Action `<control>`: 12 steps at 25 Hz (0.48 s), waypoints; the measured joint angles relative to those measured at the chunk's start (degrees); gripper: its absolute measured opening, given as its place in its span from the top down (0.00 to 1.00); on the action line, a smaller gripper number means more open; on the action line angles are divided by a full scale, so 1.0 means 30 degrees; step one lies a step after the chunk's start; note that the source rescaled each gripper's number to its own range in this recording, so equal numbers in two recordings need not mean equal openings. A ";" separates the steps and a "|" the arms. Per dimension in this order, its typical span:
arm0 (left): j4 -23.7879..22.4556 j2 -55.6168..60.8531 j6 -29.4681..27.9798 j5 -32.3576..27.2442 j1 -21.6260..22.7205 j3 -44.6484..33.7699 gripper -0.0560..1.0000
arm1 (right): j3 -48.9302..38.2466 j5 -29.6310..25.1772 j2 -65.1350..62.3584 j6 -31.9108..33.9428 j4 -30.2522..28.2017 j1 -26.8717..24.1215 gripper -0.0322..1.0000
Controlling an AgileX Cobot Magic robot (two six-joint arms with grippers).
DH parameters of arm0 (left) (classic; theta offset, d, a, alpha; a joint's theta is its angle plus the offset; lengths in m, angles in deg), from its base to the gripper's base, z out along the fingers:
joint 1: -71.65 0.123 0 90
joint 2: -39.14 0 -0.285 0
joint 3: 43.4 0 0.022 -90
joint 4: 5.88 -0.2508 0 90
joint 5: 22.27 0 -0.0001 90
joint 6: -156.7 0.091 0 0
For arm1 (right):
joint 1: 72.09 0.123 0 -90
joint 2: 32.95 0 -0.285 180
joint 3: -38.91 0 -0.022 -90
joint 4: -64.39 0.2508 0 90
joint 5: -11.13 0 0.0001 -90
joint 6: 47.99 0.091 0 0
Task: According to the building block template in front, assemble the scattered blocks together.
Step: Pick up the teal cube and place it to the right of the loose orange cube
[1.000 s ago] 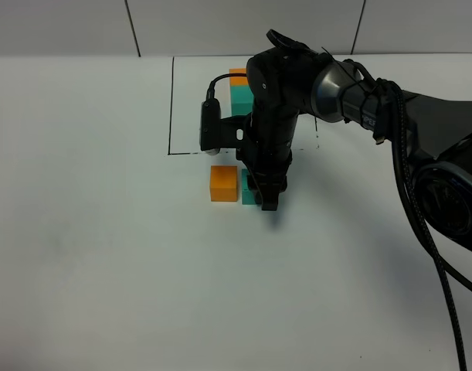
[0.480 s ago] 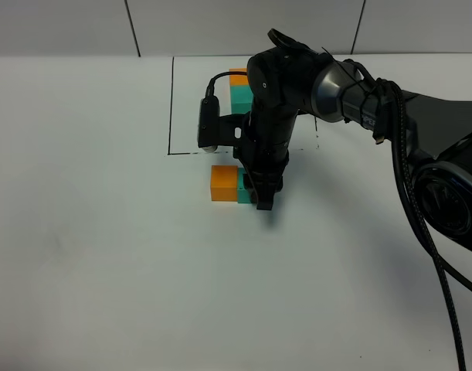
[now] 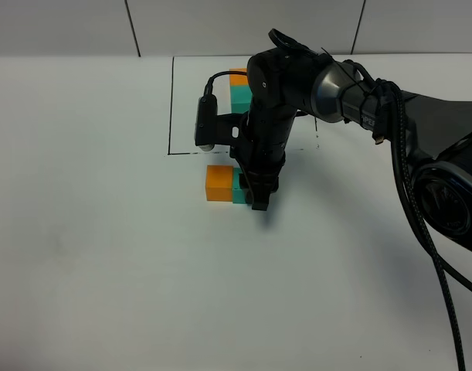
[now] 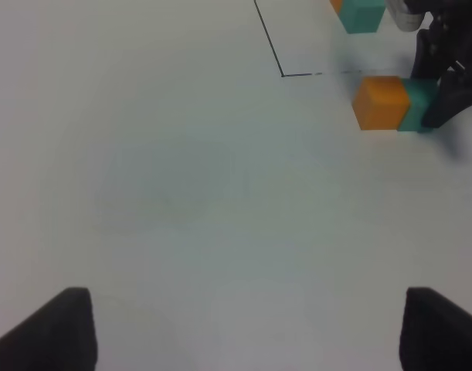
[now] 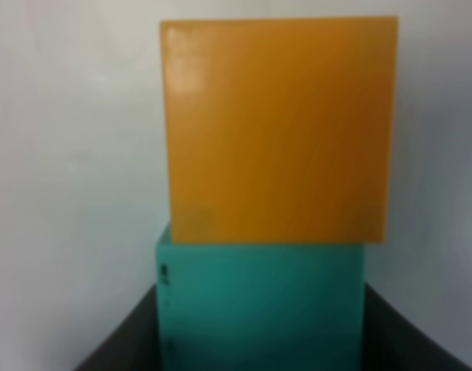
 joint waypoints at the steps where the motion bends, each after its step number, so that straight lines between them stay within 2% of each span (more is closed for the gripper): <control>1: 0.0000 0.0000 0.0000 0.0000 0.0000 0.0000 0.16 | 0.0000 0.0000 0.0000 0.0000 -0.0015 0.0000 0.96; 12: 0.0000 0.0000 0.0000 0.0000 0.0000 0.0000 0.16 | 0.0108 -0.0277 0.0036 -0.0638 -0.0380 0.0031 0.96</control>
